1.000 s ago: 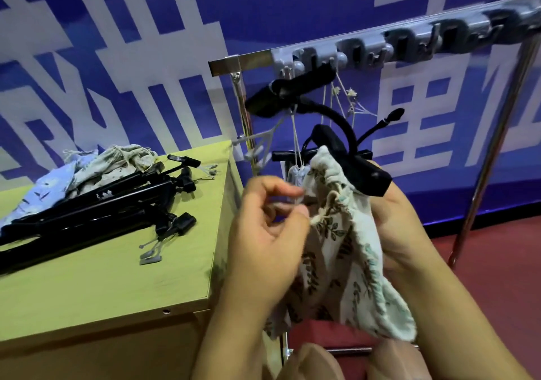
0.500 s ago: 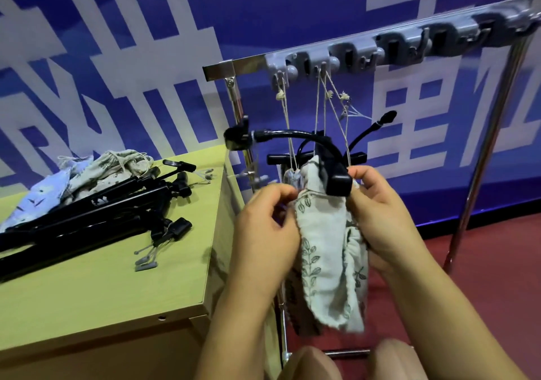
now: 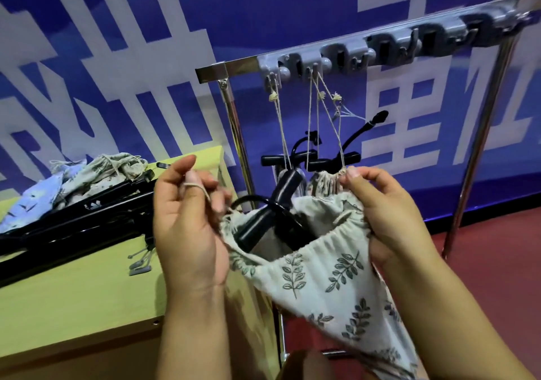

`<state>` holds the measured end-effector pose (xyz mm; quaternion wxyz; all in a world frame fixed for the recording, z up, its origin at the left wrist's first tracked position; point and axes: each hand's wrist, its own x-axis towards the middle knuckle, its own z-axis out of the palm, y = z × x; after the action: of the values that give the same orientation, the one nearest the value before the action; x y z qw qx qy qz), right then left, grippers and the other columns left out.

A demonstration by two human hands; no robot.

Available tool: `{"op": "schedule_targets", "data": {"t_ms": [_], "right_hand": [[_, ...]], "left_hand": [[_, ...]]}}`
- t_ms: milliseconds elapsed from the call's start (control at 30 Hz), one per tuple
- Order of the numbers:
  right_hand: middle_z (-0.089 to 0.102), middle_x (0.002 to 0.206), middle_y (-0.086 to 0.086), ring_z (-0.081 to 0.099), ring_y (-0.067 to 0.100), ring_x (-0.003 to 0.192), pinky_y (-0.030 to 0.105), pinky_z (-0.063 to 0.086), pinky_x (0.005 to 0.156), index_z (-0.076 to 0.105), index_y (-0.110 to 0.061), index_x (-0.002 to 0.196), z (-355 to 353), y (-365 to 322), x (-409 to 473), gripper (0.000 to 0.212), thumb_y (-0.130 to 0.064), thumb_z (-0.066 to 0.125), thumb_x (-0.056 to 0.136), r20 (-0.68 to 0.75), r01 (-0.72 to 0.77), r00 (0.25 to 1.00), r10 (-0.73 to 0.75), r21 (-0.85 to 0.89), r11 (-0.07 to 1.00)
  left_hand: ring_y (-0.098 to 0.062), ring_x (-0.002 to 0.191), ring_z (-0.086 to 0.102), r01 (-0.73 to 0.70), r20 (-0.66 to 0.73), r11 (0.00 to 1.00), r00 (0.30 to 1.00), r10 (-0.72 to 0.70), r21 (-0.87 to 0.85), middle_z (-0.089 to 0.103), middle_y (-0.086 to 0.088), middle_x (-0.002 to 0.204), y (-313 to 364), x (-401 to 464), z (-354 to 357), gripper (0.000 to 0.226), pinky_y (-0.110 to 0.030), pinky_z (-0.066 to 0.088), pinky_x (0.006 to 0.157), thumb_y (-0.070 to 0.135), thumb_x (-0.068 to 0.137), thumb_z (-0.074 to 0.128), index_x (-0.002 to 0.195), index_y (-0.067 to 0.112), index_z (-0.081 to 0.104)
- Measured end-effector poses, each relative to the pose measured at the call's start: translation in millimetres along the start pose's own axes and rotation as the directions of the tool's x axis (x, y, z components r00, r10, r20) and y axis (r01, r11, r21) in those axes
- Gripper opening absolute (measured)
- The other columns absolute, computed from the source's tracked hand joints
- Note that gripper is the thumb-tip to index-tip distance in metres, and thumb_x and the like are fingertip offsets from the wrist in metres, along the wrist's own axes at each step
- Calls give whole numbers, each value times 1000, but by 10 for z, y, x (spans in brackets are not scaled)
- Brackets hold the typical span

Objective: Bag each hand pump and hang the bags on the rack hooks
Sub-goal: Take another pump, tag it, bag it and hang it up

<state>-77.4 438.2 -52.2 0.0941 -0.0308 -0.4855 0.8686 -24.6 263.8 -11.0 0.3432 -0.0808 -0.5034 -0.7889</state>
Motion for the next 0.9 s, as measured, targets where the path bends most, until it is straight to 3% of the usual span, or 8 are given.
{"op": "schedule_targets", "data": {"t_ms": [100, 167, 233, 300, 533, 667, 800, 900], "right_hand": [[61, 73, 8, 57, 23, 67, 48, 53, 78, 57, -10, 72, 84, -16, -61, 18, -18, 62, 87, 23, -103, 995, 101, 168, 980], [58, 70, 15, 58, 28, 66, 52, 54, 72, 56, -9, 69, 124, -21, -103, 22, -19, 62, 87, 52, -172, 985, 164, 259, 950], [57, 70, 19, 59, 30, 64, 51, 56, 67, 55, -7, 70, 174, -17, -145, 22, -20, 60, 88, 78, -198, 980, 183, 288, 937], [58, 71, 18, 59, 29, 65, 47, 56, 69, 55, -8, 73, 220, 14, -173, 20, -19, 59, 90, 58, -158, 987, 148, 261, 952], [53, 80, 16, 49, 27, 78, 45, 48, 76, 56, -13, 76, 320, 119, -178, 16, -20, 62, 89, -23, -12, 1000, 15, 128, 992], [49, 78, 14, 43, 24, 75, 36, 41, 68, 56, -12, 76, 318, 173, -189, 15, -19, 63, 88, 37, 66, 997, -65, -30, 997], [52, 76, 16, 46, 26, 72, 43, 41, 69, 59, -7, 70, 199, 87, -85, 44, -49, 70, 74, 344, 120, 938, -45, -201, 972], [49, 66, 10, 43, 19, 62, 30, 37, 59, 59, -5, 67, 126, 26, -15, 59, -63, 69, 66, 552, 223, 834, 0, -338, 914]], "left_hand": [[0, 59, 54, -266, 414, 879, 906, 88, 397, 65, 8, 76, -13, -72, -50, 28, -13, 44, 60, 10, 91, 50, 105, 29, 64], [1, 81, 60, -553, 689, 601, 724, 3, 578, 66, 12, 88, -49, -99, -44, 28, -9, 44, 72, 18, 90, 50, 109, 29, 67], [-2, 86, 60, -685, 762, 374, 638, -106, 625, 68, 10, 93, -72, -86, -26, 33, -13, 45, 73, 28, 88, 46, 112, 25, 68], [-7, 90, 61, -679, 733, 284, 655, -185, 678, 70, 9, 96, -85, -77, 5, 35, -20, 45, 74, 37, 86, 48, 112, 26, 69], [-5, 85, 57, -682, 740, 300, 654, -158, 667, 66, 12, 90, -138, -54, 53, 30, -17, 43, 69, 37, 84, 53, 110, 30, 67], [-10, 79, 61, -724, 758, 245, 647, -81, 645, 64, 11, 89, -126, -87, 129, 21, -33, 51, 63, 33, 88, 47, 102, 32, 63], [-13, 75, 54, -710, 735, 261, 678, 2, 654, 58, 7, 86, -155, -76, 181, 17, -33, 45, 62, 24, 87, 45, 96, 21, 60], [-7, 77, 50, -687, 704, 305, 707, 68, 660, 57, 4, 87, -195, -54, 223, 15, -18, 42, 68, 18, 88, 47, 96, 14, 60]]}}
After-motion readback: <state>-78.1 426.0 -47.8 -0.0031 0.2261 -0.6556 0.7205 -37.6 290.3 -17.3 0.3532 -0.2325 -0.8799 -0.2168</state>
